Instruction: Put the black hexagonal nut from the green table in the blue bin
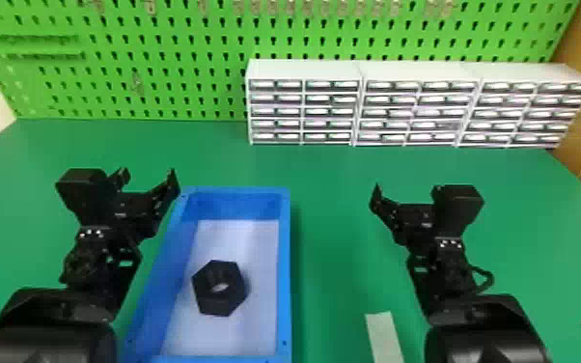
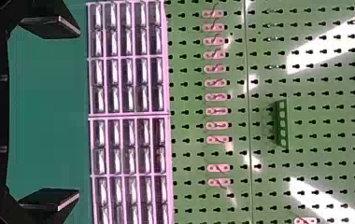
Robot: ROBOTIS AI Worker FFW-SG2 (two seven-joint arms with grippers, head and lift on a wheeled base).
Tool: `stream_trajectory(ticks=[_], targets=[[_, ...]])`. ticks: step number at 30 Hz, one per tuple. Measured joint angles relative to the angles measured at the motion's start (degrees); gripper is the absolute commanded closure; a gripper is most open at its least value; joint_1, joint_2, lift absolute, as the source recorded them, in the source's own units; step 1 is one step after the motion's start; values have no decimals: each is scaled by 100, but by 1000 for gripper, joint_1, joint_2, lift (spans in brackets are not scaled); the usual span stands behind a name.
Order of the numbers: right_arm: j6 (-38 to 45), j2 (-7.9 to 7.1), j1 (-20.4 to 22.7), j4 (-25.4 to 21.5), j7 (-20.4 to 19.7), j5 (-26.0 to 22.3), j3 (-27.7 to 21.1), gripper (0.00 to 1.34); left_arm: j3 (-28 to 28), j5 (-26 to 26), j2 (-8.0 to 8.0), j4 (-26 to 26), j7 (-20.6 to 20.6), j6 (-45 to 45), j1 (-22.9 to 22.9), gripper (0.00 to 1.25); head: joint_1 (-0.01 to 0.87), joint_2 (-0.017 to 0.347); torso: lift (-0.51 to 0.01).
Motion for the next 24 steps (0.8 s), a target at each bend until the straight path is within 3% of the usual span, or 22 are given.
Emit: stream_trajectory(ticks=[24], targets=[[85,-12,-3,0,-3,-50,28,101,0,8,0,2,0,0,9,407,686,52,-97]])
